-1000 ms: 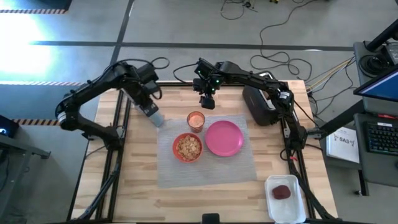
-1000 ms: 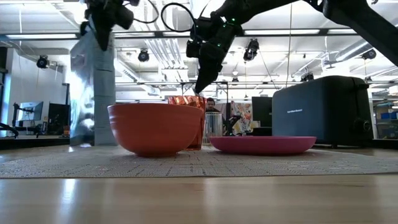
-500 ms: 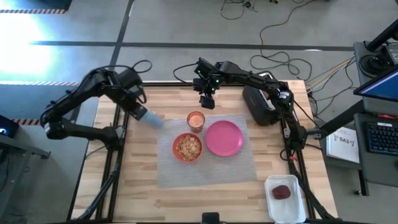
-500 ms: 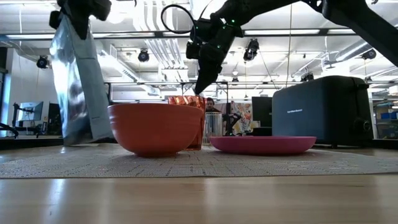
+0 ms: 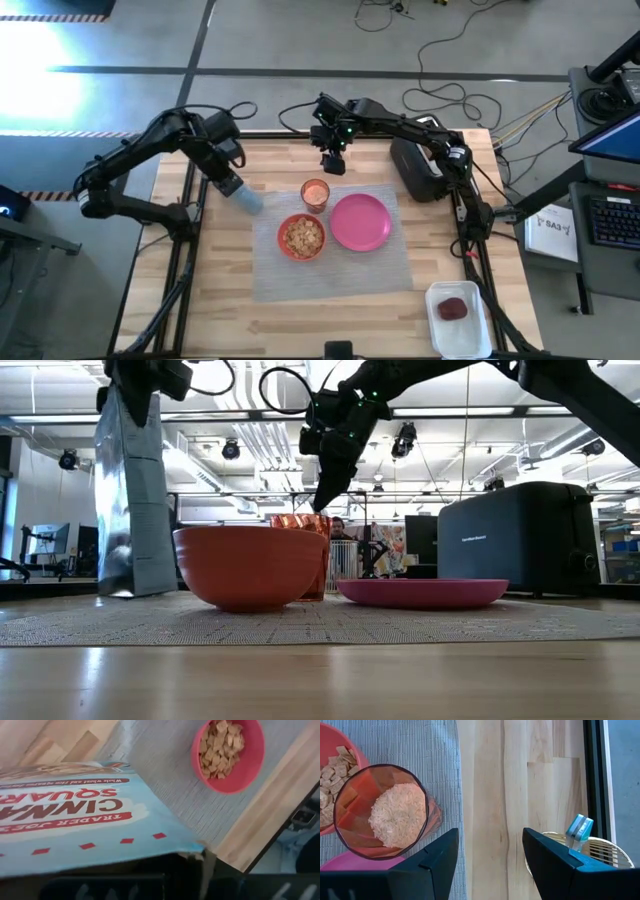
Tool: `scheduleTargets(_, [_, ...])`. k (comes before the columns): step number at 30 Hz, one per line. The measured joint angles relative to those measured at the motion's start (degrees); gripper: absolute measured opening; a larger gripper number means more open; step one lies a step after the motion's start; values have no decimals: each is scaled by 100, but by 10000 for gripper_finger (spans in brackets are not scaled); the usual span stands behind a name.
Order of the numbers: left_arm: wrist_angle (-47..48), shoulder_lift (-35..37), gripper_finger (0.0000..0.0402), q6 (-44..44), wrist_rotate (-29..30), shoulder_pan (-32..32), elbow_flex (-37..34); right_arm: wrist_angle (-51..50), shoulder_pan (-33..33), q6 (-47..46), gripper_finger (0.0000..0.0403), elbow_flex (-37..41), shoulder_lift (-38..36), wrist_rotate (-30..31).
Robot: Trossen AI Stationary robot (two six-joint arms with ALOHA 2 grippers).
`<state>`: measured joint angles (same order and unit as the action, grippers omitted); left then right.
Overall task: Arrange a breakfast setting
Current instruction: Pour the cereal from the blue cereal box into the orange bowl
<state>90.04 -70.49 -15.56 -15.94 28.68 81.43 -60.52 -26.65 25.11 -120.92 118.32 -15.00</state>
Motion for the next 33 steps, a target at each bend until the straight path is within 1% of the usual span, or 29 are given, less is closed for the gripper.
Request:
scheduleTargets(6, [-28,69,0,17,-52,-195,-275,119,0,36,209,0,4,1])
scheduleTargets(11, [-25,312,0,-511,79,-216,-584,312,0,46,209,0,7,1])
scheduleTargets(13, [-35,427,0,-553,83,-214,-701,342,0,51,209,0,7,2])
scheduleTargets(17, [46,511,0,-155,-170,-255,-779,381,-2,117,209,0,7,5])
scheduleTargets(22, [31,366,0,470,-190,-277,-644,389,-26,332,209,0,7,37])
scheduleTargets(25, [11,296,0,740,-214,-277,-617,486,-38,344,209,0,7,333])
scheduleTargets(29, [2,275,0,750,-242,-277,-640,780,-39,344,209,0,7,900])
scheduleTargets(33, [-3,275,0,620,-243,-277,-618,1020,-41,344,209,0,7,967])
